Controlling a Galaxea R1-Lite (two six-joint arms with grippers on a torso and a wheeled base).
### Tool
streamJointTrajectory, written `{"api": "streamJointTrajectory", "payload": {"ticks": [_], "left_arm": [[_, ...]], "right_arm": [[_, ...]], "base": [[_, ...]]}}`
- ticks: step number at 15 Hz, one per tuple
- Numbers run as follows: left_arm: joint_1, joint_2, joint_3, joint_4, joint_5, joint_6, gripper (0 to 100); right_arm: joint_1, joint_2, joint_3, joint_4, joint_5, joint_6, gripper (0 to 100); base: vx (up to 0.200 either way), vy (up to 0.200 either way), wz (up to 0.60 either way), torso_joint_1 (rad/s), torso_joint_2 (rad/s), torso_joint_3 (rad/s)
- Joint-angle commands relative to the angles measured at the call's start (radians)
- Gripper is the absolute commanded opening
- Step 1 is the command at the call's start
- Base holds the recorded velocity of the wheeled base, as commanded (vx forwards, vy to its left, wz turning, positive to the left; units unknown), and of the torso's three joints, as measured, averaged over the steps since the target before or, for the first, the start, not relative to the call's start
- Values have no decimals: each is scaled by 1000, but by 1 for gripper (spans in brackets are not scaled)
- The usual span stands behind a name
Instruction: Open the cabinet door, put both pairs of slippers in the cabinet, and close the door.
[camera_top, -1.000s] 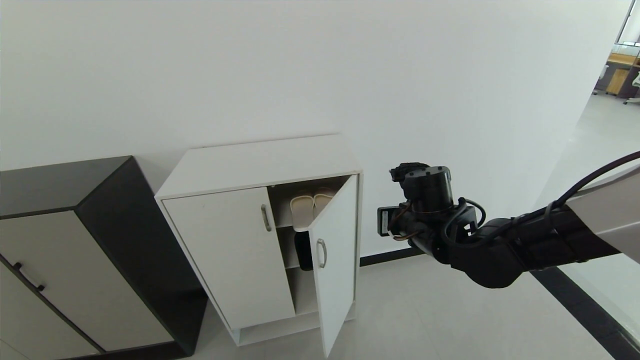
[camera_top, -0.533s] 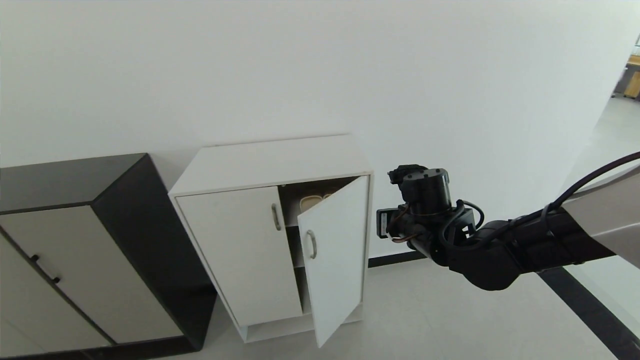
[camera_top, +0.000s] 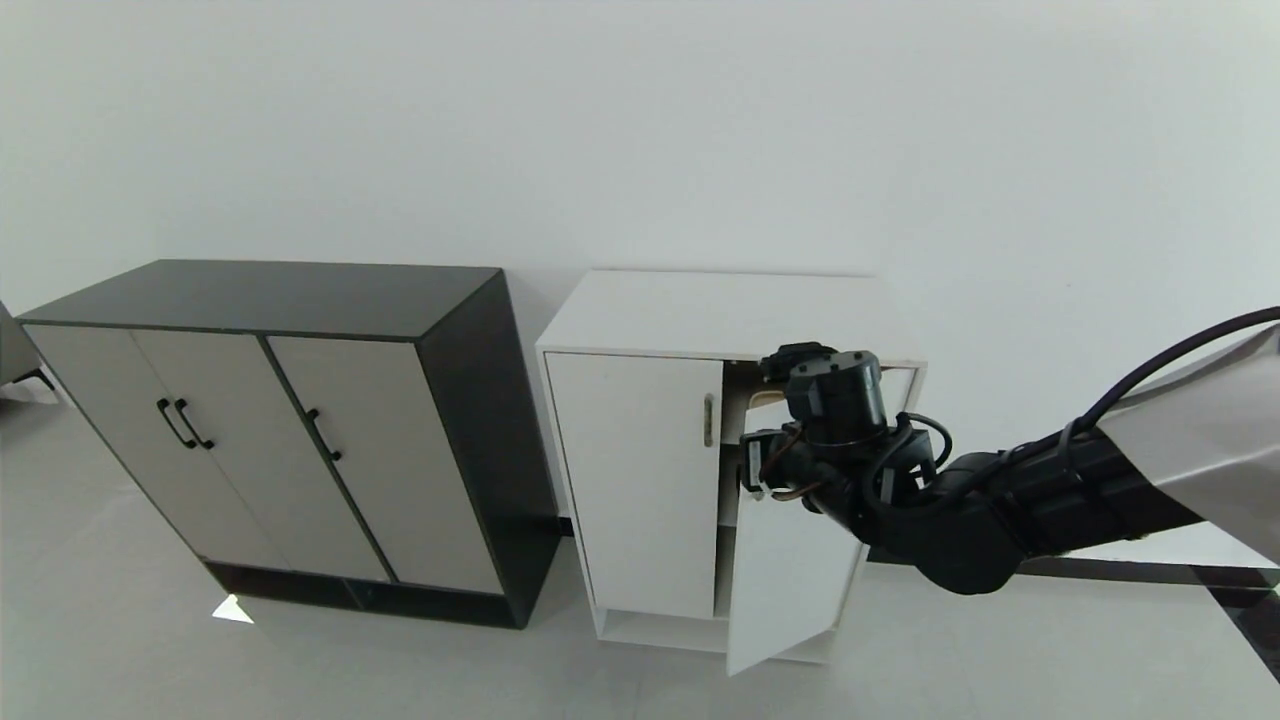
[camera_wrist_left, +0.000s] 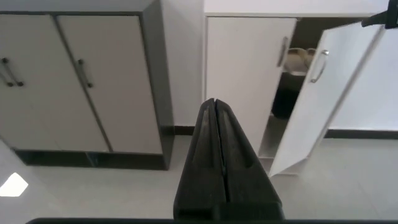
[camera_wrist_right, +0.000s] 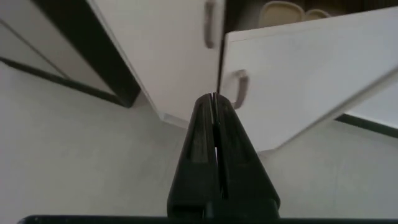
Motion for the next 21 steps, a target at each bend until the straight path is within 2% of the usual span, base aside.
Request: {"api": "streamJointTrajectory", "payload": {"ticks": [1, 4, 7, 8, 10, 21], "left_arm": [[0, 0, 0, 0, 1, 0, 0], [0, 0, 0, 0, 1, 0, 0], [0, 0, 0, 0, 1, 0, 0], [0, 0, 0, 0, -1, 0, 0], [0, 0, 0, 0, -1, 1, 0], [0, 0, 0, 0, -1, 1, 0]], "right_arm": [[-25, 10, 12, -3, -5, -7, 0], [-44, -5, 103, -58, 8, -7, 0], [-54, -36, 258, -207, 132, -58, 0], [-71, -33, 311, -283, 149, -91, 0], [-78, -17, 359, -340, 144, -121, 0], [-86, 47, 371, -437, 147, -154, 0]], "base": [[0, 0, 0, 0, 0, 0], [0, 0, 0, 0, 0, 0], [0, 0, 0, 0, 0, 0], [0, 0, 0, 0, 0, 0], [0, 0, 0, 0, 0, 0], [0, 0, 0, -21, 46, 28]]}}
